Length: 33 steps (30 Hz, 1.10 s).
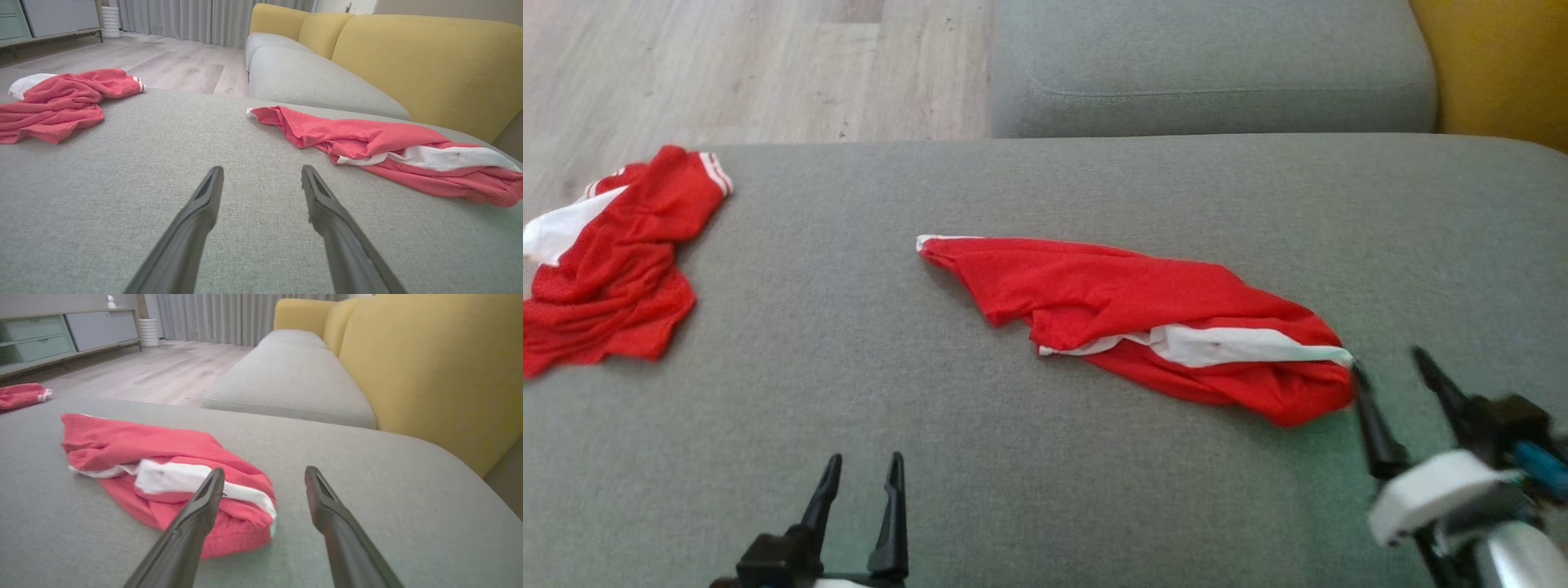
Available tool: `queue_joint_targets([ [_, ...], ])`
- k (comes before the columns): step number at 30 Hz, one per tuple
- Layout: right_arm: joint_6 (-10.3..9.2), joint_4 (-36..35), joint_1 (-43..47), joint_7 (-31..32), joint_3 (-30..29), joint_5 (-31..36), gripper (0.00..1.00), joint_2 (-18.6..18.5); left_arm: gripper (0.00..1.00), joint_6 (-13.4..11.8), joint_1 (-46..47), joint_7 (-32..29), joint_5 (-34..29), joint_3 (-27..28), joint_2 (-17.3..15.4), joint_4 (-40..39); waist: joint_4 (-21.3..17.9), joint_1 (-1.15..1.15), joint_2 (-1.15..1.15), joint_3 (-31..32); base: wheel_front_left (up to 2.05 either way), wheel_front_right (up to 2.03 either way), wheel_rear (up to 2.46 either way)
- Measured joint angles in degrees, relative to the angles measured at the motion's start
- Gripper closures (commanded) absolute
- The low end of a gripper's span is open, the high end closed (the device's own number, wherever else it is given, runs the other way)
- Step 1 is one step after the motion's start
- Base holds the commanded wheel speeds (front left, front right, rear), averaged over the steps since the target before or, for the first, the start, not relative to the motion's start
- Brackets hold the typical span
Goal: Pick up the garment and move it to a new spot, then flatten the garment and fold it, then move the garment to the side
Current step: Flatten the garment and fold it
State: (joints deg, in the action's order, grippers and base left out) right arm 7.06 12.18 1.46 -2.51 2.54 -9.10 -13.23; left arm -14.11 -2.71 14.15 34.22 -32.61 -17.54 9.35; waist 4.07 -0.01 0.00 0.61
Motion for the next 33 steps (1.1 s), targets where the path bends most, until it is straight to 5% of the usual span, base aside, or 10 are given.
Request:
queue_joint_targets([
  [8,0.00,-1.6,-10.5,3.6,14.2,0.6,0.00,-3.2,0.00,0.0,0.5,0.0,-0.1,-0.7,0.0,-1.0,3.3,0.01,0.00,-2.0,0.00,0.00,0.00],
  [25,0.01,18.5,-32.1,6.6,40.7,-1.4,0.00,-14.2,0.00,1.1,4.4,0.1,-1.0,-0.8,2.5,-0.2,16.0,0.02,0.00,-9.6,0.00,0.00,0.00],
  [29,0.01,20.8,-34.8,6.9,43.5,-4.6,0.90,-14.6,0.00,1.5,4.9,0.1,-1.6,-0.7,3.4,0.1,17.3,0.02,0.00,-10.6,0.00,0.00,0.00],
  [30,0.01,21.1,-35.4,6.8,43.5,-5.2,1.00,-14.6,0.00,1.6,4.9,0.1,-1.6,-0.7,3.6,0.2,17.5,0.02,0.00,-10.7,0.00,0.00,0.00],
  [33,0.01,22.3,-37.9,6.0,43.6,-7.4,1.00,-14.6,0.00,1.6,4.9,0.1,-2.0,-0.5,3.8,0.7,17.5,0.01,0.00,-10.7,0.00,0.00,0.00],
])
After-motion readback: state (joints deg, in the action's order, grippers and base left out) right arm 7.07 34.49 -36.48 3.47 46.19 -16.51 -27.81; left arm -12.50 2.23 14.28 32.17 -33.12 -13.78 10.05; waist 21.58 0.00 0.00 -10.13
